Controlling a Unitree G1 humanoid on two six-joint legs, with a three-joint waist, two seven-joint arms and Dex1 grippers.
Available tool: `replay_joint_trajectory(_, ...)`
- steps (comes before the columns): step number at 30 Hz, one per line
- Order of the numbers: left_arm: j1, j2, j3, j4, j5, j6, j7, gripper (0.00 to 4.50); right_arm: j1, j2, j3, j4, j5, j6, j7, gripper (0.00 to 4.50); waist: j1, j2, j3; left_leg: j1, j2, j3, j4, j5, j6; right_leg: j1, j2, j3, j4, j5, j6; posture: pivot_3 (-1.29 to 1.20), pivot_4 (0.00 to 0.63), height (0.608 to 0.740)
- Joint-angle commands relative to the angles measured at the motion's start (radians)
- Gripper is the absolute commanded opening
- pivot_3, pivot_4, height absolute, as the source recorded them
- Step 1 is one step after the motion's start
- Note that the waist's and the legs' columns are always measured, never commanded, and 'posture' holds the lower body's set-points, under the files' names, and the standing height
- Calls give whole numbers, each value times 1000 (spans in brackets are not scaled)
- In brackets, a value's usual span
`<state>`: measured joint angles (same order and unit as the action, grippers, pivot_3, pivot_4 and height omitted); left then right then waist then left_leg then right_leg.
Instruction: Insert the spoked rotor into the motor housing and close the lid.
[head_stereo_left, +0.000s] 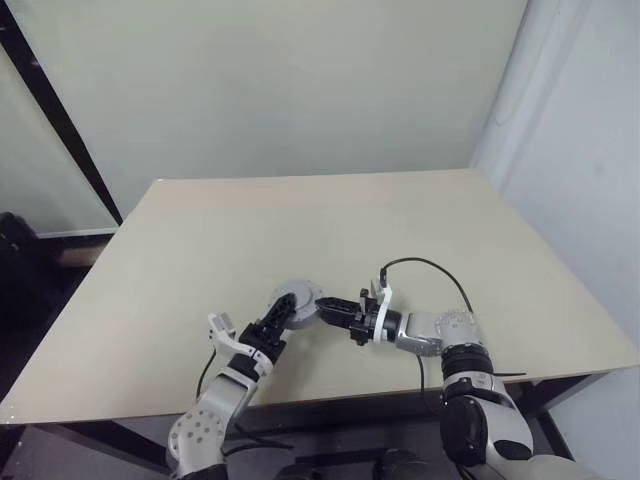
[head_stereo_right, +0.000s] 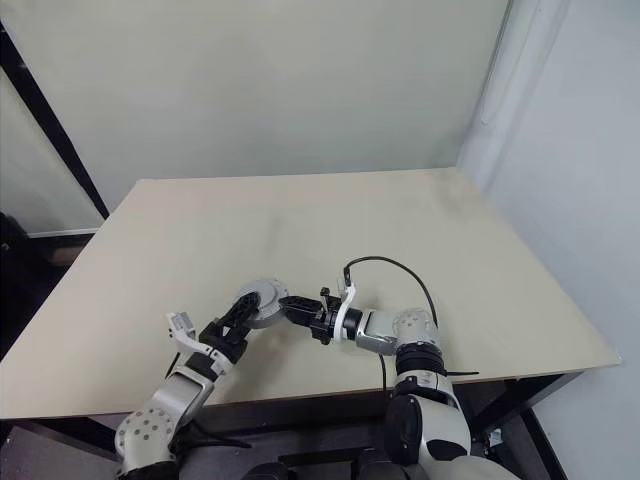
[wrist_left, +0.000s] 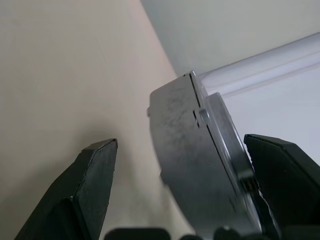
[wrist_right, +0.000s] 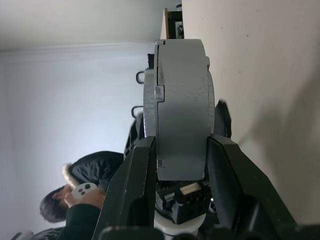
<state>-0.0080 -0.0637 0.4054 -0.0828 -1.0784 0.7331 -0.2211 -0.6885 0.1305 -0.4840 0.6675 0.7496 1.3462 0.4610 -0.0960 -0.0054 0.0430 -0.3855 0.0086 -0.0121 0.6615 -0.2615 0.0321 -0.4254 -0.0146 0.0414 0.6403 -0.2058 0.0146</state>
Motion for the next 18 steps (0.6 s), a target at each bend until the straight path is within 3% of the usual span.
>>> replay_joint_trajectory(1, -39, -4, -8, 20, -32, -10, -19, 4413, -3, 41, 4, -66, 68, 23, 21, 1213, 0, 0, 0, 0, 0, 0, 0, 0, 0, 0, 0, 0, 0, 0, 0, 0, 0, 740)
replay_joint_trajectory(3, -43, -4, -14, 27, -35, -3, -27, 4413, 3, 40, 7, -74, 69, 28, 17, 1213, 0, 0, 0, 0, 0, 0, 0, 0, 0, 0, 0, 0, 0, 0, 0, 0, 0, 740)
replay_joint_trajectory(5, -42, -7, -17, 31, -39, 1, -32, 4039, 8, 39, 9, -80, 70, 32, 14, 1213, 0, 0, 0, 0, 0, 0, 0, 0, 0, 0, 0, 0, 0, 0, 0, 0, 0, 740)
replay_joint_trajectory(10, -26, -14, -35, 31, -51, 11, -51, 2521, 29, 34, 37, -121, 57, 12, 16, 1212, 0, 0, 0, 0, 0, 0, 0, 0, 0, 0, 0, 0, 0, 0, 0, 0, 0, 740)
replay_joint_trajectory(18, -20, -30, -56, 38, -49, 2, -58, 2389, 64, 37, 67, -185, 50, -52, 28, 1212, 0, 0, 0, 0, 0, 0, 0, 0, 0, 0, 0, 0, 0, 0, 0, 0, 0, 740)
